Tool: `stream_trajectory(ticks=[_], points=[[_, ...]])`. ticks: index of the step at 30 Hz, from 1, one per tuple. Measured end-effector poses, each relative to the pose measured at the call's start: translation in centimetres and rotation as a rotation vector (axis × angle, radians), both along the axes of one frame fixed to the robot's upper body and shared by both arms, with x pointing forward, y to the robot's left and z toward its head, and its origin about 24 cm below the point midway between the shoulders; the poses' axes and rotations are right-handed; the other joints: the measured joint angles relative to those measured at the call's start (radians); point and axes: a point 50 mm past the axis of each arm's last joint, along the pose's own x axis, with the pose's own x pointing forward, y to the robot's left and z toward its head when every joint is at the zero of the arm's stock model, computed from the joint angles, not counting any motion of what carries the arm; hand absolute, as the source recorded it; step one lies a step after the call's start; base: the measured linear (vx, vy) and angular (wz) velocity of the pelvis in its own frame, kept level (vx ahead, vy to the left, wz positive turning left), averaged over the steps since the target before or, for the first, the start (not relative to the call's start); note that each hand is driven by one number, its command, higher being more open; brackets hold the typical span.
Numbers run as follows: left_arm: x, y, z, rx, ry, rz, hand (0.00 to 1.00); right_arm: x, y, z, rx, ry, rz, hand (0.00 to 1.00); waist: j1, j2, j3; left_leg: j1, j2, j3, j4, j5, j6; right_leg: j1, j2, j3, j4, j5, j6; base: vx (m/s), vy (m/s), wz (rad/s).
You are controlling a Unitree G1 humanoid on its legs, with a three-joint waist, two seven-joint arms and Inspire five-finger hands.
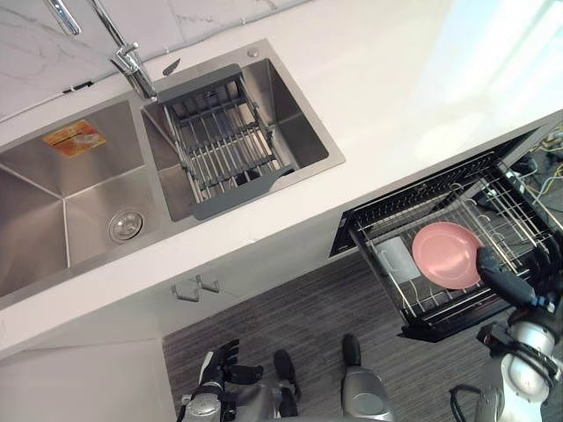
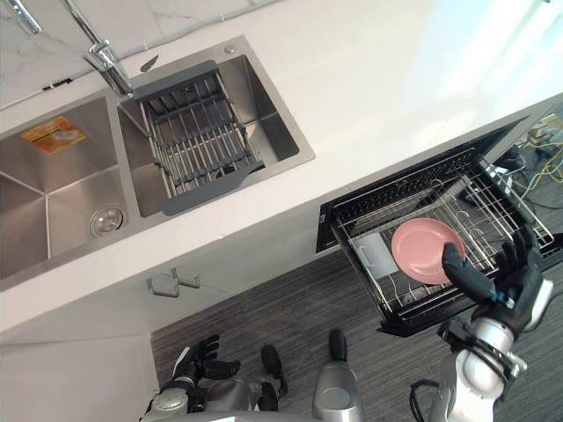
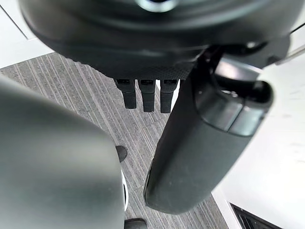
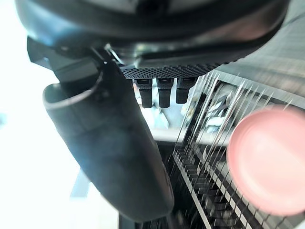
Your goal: Walk over to the sink, pick up the cup, carry it to the dishwasher, place the cup inside the dishwasher, then close the dishwasher door
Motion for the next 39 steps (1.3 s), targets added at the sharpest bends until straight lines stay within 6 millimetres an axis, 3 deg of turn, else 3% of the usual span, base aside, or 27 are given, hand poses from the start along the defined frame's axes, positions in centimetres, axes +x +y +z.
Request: stream_trajectory(ticks=[3, 8, 15, 21, 28, 35, 39], points=[[-0.6, -0.1, -0.2, -0.005, 0.016, 0.007, 0.90, -1.3, -0.9, -1.3, 0.053, 0.043, -0.051, 0.90, -0.002, -0.002, -0.038, 0.014, 0.006, 0.019, 0.001, -0.006, -0.009, 0.003, 0.007, 0.016, 0.002, -0.003, -0.002, 0.02, -0.005, -0.19], [-0.6, -0.4, -0.2, -0.014, 0.014, 0.009, 0.90, -2.7, -2.0, -2.8, 0.159, 0.029, -0.139, 0.90, -0.005, -0.010, -0.044, 0.021, 0.017, 0.048, 0.012, -0.029, -0.019, -0.033, 0.017, 0.044, 0.060, -0.037, -0.007, -0.02, -0.012, -0.16], [-0.1, -1.0, -0.1, -0.029, 0.000, 0.006, 0.90, -2.9, -2.4, -4.2, 0.324, -0.052, -0.190, 0.90, -0.006, -0.011, -0.043, -0.011, 0.038, 0.115, 0.063, -0.060, -0.016, -0.100, 0.033, 0.113, 0.126, -0.058, -0.014, 0.03, -0.010, -0.30], [1.1, -3.3, 0.2, -0.089, -0.032, -0.004, 0.90, -2.7, -2.3, -5.2, 0.409, -0.089, -0.193, 0.90, 0.009, -0.013, -0.032, -0.019, 0.046, 0.116, 0.091, -0.077, -0.017, -0.116, 0.035, 0.113, 0.170, -0.085, -0.017, 0.02, -0.013, 0.01], [2.0, -4.0, 0.6, -0.108, -0.057, -0.012, 0.90, -0.7, -2.4, -5.2, 0.470, -0.159, -0.121, 0.90, 0.012, -0.013, 0.012, -0.040, 0.048, 0.120, 0.114, -0.087, -0.019, -0.149, 0.033, 0.119, 0.212, -0.104, -0.018, 0.00, -0.003, -0.02], [2.9, -4.0, 1.0, -0.102, -0.089, -0.062, 0.90, 3.3, -1.0, -5.4, 0.514, -0.153, 0.035, 0.90, 0.019, 0.002, 0.047, -0.058, 0.052, 0.129, 0.112, -0.089, -0.024, -0.172, 0.041, 0.127, 0.212, -0.104, -0.019, 0.04, -0.006, -0.05], [3.0, -3.8, 1.1, -0.098, -0.096, -0.067, 0.90, 3.8, -1.0, -5.4, 0.506, -0.135, 0.058, 0.90, 0.024, 0.009, 0.051, -0.062, 0.046, 0.116, 0.112, -0.086, -0.029, -0.169, 0.032, 0.113, 0.210, -0.104, -0.019, 0.01, 0.018, 0.11]])
